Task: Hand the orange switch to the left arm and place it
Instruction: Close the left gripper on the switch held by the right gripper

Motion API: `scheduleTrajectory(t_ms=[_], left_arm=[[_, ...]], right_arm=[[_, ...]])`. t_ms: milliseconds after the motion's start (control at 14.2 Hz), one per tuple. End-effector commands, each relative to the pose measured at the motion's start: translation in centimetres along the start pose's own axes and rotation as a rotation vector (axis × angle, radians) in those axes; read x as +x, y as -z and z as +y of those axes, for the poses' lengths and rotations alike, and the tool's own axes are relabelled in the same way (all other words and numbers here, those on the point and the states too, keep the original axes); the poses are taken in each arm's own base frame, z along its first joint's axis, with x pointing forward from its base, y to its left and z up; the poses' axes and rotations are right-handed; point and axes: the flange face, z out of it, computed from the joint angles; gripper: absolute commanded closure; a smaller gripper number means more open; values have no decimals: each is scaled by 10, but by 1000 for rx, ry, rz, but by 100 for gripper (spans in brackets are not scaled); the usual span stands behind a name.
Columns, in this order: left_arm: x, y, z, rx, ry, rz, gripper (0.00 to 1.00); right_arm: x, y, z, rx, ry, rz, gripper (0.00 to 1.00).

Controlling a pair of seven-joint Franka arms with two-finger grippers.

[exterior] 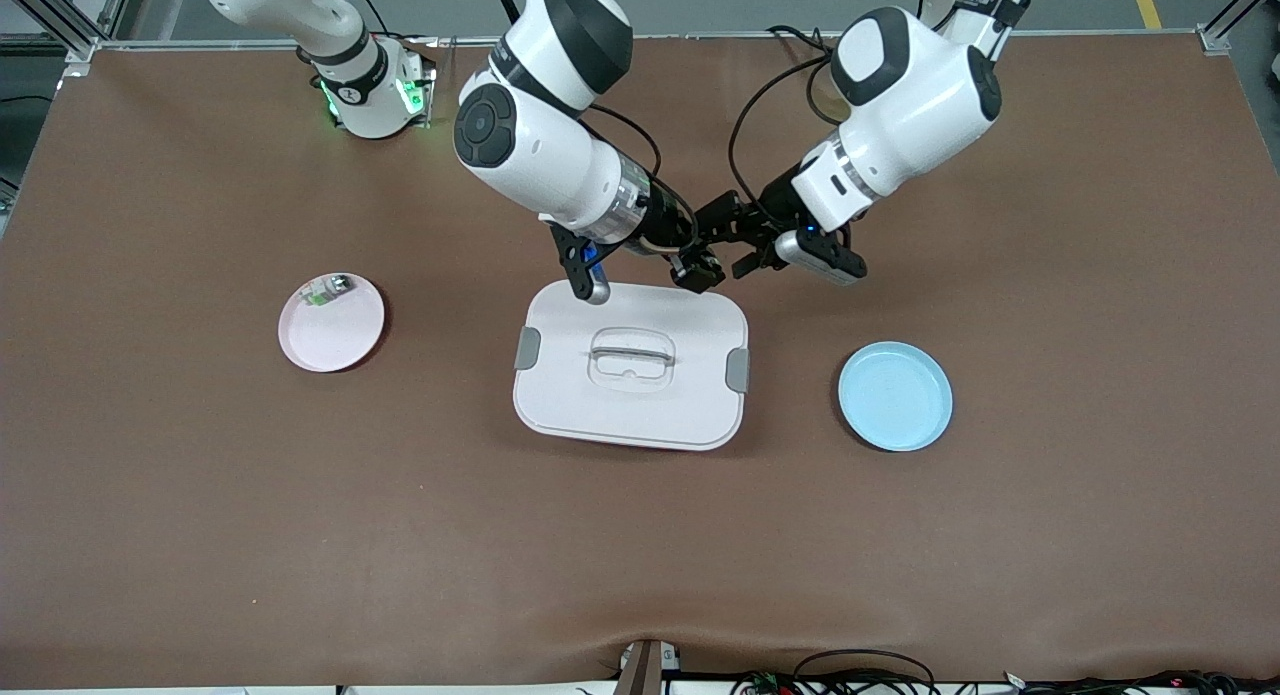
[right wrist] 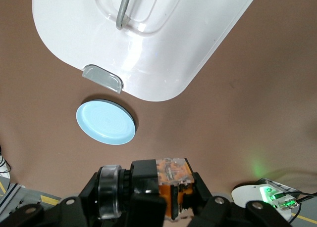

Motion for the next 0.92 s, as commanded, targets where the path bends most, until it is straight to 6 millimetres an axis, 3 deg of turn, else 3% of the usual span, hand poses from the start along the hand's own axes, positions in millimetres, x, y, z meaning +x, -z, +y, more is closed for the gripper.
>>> scheduleTrajectory(t_ms=[0,71,212,564,705,846], left_arm=[[-4,-4,4,-16,0,12,15],[-3,-4,5,-17,3,13,16],[-4,-3,5,-17,2,12,28],[-4,4,13,-26,-2,17,86],[-4,5,15,-26,-12,18,100],[-3,7,16,-26,-18,22,100]], right_arm=[[-6,0,-4,4,-5,-18,79],[-6,-1,-4,3,-6,-17,79],[-6,-1,-4,3,-6,-17,79],[-5,-1,-3,2,-6,-17,79],[-4,-4,-3,-2,-9,-15,79],[-4,-4,-4,-1,-8,-15,79]])
